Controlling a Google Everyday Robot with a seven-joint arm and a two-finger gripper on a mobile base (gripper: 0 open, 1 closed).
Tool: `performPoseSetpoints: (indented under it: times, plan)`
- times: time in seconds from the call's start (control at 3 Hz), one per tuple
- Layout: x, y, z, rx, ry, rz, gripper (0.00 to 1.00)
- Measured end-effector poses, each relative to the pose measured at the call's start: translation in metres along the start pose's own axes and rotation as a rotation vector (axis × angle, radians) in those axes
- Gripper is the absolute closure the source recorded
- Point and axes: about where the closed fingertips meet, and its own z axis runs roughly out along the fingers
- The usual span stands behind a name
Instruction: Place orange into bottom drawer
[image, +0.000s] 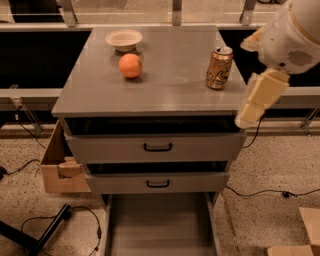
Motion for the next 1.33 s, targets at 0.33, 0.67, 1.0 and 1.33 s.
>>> performPoseSetpoints:
  times: [0.33,0.67,1.0,1.33]
  plan:
    - [-0.036,-0.028,0.008,0.057,-0.134,-0.025,0.0]
    - [-0.091,-0.05,0.025,0.092,-0.25,-0.042,0.0]
    - [-0.14,-0.063,0.049,0.088,-0.35,-0.047,0.0]
    - [-0.174,-0.069,0.066,0.088,-0.366,-0.058,0.0]
